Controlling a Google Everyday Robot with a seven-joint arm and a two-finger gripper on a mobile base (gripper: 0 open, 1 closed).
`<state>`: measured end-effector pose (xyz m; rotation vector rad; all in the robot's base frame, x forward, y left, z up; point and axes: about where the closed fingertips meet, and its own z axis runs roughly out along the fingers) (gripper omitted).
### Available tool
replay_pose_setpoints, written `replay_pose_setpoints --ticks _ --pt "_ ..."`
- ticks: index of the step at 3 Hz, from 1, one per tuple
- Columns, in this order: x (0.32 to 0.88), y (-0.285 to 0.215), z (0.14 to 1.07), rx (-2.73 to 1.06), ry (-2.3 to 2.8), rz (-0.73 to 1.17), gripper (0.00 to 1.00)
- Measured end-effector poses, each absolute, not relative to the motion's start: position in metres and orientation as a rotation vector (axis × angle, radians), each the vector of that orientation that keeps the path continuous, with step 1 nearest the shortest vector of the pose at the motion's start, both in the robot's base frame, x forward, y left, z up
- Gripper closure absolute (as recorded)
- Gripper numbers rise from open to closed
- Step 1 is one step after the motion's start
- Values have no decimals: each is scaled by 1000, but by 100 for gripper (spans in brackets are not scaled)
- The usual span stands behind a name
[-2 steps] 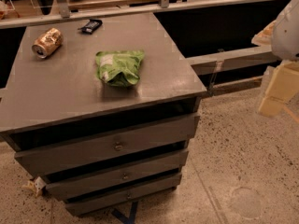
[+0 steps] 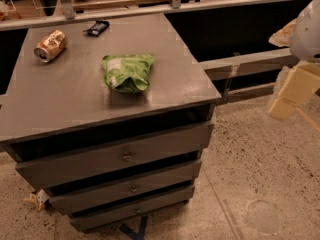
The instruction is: Move green rice chip bag near orange can
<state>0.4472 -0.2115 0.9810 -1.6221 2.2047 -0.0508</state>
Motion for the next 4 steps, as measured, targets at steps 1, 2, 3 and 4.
replay_pose_setpoints --ticks 1,2,3,4 --pt "473 -206 986 -1440 2143 65 0" --pt "504 -195 992 -1312 2030 162 0" --pt "531 -169 1000 -1255 1895 240 0" --pt "554 -137 1001 -1236 1801 286 0"
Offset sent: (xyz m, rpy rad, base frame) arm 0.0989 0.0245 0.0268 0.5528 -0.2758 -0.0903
